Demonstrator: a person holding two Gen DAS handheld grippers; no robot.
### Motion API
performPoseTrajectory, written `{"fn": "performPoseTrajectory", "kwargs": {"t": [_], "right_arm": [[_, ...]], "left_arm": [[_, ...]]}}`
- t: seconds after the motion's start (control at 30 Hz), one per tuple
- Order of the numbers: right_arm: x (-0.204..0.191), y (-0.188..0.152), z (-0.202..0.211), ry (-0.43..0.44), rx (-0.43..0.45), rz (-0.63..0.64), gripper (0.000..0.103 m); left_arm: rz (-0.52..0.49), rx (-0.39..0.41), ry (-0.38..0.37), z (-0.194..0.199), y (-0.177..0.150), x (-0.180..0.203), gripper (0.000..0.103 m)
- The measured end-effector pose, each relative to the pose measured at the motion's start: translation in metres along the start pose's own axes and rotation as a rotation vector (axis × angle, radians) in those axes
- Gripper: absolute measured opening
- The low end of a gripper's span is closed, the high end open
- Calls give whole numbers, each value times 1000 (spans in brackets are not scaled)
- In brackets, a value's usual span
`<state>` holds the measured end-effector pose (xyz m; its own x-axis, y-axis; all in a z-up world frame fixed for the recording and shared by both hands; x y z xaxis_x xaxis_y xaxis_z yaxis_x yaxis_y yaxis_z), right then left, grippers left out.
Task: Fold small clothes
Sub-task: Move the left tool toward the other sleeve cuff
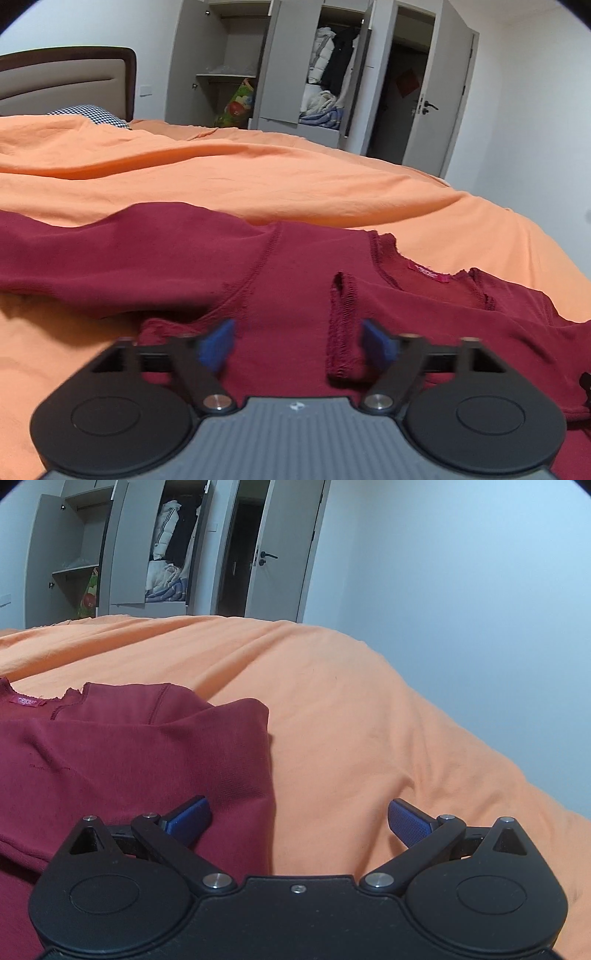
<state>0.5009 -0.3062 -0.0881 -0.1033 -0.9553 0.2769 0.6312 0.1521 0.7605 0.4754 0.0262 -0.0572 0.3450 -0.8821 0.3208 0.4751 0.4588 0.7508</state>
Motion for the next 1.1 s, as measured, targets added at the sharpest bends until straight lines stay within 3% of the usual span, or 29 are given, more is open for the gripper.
{"fn": "performPoseTrajectory", "kwargs": {"t": [0.07,0.13,0.27,0.4,0.67,0.87,1.1], "right_arm": [[2,1,4,1,10,-8,102],[4,3,13,6,28,-21,102],[8,2,46,56,74,-40,102],[5,-4,84,180,121,-53,102],[-19,-17,145,396,145,-74,102],[-51,-27,167,442,140,-48,102],[-73,-30,173,449,115,-38,102]], "left_arm": [[0,5,-6,7,2,-2,93],[3,1,-7,14,5,-6,103],[22,6,23,31,13,-28,103],[69,45,80,53,29,-73,103],[117,162,338,85,78,-195,103],[172,255,429,93,119,-259,103],[319,285,435,82,144,-310,100]]}}
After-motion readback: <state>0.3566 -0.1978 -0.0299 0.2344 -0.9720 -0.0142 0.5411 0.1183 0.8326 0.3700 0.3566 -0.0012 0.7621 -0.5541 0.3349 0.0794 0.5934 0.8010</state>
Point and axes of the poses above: each gripper's, at about its wrist camera, not at the fingertips, and z roughly against the way its jaws point, x to its right, y to its top, the point moved 6 cm from there along -z, roughly the way its jaws point, and after that the axes turned 12 degrees about z, right-handed, at the moved point
